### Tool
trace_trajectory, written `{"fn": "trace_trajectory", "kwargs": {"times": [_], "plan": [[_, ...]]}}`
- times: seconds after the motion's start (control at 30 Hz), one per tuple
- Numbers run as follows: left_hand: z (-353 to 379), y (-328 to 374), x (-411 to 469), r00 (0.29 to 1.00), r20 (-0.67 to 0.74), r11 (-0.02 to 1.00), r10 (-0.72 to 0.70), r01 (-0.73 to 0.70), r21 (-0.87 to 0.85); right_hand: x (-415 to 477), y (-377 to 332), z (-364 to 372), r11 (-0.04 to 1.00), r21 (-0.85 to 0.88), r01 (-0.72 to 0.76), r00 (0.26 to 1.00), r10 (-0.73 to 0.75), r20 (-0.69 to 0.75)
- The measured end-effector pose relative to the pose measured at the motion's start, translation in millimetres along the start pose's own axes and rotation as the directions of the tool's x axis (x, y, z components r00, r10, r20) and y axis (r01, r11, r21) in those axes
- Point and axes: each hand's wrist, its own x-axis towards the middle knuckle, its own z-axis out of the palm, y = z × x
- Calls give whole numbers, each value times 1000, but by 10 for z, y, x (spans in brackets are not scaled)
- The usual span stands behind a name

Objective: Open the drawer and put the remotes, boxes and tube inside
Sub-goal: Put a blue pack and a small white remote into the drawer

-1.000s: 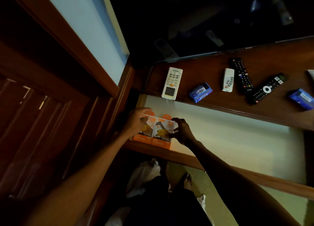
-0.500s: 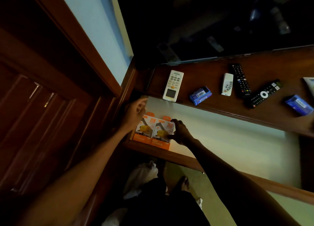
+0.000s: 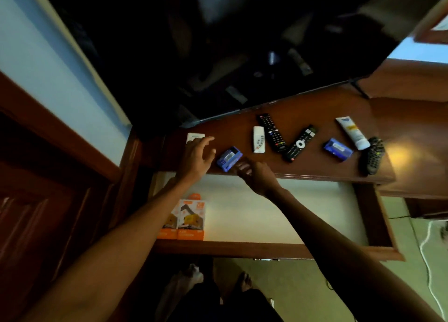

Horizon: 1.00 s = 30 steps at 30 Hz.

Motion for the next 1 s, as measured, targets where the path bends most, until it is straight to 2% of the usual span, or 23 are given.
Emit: {"fn": "trace_trajectory", "kwargs": {"times": [0.1,0.17,0.23,0.3,0.43,0.6,0.7,0.8,0.93,1.0], "plan": [[163,206,133,994,111,998,-21,14,68,35,176,-294,999,15,-48,993,49,-111],[281,317,190,967,247,991,-61,30,128,69,309,-429,995,22,-97,982,99,-161],[399,384,214,924,364,988,-118,73,135,109,428,-532,987,20,-161,971,162,-174],[496,390,254,900,403,984,-164,120,132,155,523,-606,981,15,-194,967,194,-167],[567,405,388,916,353,978,-191,145,153,281,597,-770,984,24,-175,972,177,-157],[534,475,532,956,197,976,-217,206,75,624,672,-851,997,-37,-72,984,65,-164],[537,457,514,958,102,963,-269,267,35,857,619,-758,993,-120,3,997,-13,-82],[522,352,427,958,27,958,-287,287,14,1019,547,-555,982,-189,18,1000,-17,8],[426,243,292,960,-7,960,-279,279,32,1058,560,-269,929,-367,48,994,-9,106],[374,211,228,961,-12,961,-277,277,14,994,585,-202,916,-391,85,991,-37,130]]}}
